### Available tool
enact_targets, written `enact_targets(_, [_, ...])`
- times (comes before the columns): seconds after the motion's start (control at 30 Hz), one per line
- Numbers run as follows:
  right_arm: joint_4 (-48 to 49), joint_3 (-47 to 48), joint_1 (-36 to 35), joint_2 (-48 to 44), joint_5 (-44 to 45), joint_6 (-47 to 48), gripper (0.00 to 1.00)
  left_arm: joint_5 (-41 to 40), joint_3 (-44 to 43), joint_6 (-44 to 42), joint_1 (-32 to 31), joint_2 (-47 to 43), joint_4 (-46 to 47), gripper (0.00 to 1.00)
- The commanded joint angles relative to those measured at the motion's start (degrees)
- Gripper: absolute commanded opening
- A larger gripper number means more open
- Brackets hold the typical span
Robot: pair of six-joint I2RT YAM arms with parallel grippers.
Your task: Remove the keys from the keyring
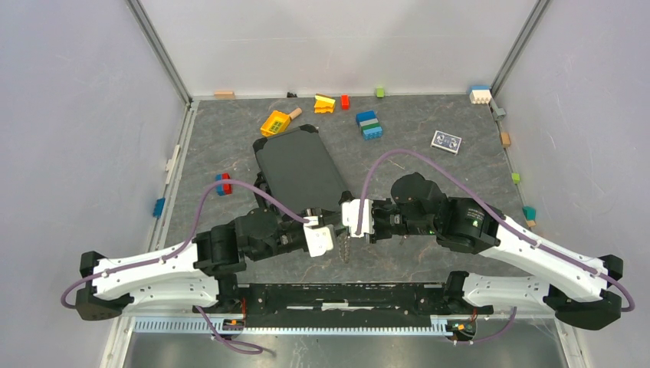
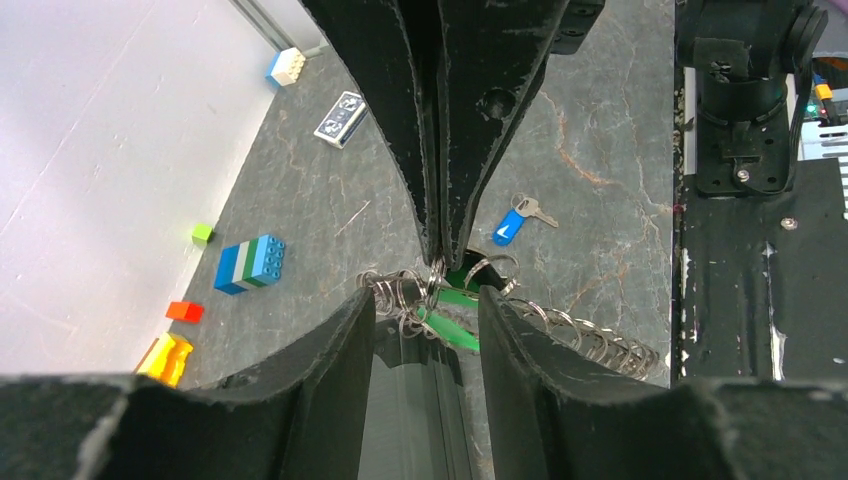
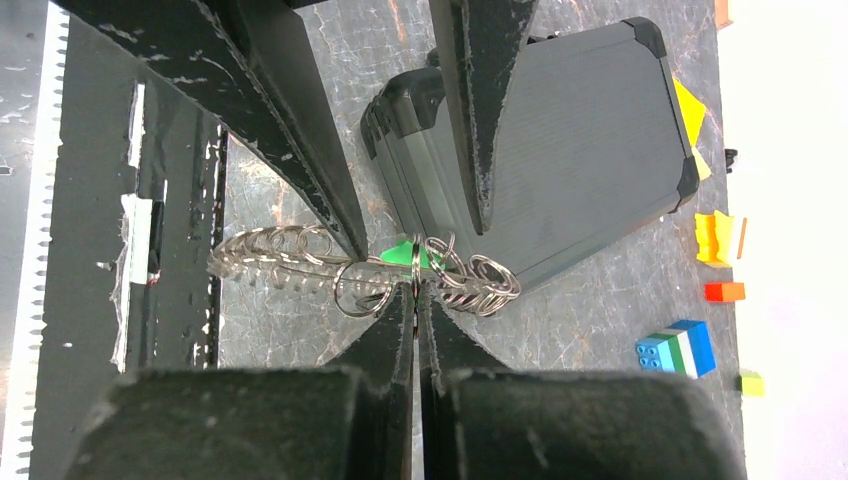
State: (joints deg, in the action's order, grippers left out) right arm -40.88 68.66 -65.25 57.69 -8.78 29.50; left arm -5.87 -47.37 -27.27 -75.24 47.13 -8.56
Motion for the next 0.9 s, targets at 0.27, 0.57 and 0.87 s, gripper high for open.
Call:
enact_targets(0.27, [3.64,0.87,-0.2,-0.74,-1.48,1.06,0.0,1.76,-3.29,0.36,-0.17,1.29,2.58,0.37])
enact_targets(0.57, [4.29,0.28,-0.22,-1.18,-2.15,1.11,0.0,2.34,-3.84,0.13,-0.11,2.51,2.4,0.34])
enact_targets(0.87, [4.59,-0.02,-0.18,-1.31,-2.51,1.15,0.0,2.5,-4.66,-0.29,-0.12,3.24,1.5,0.18])
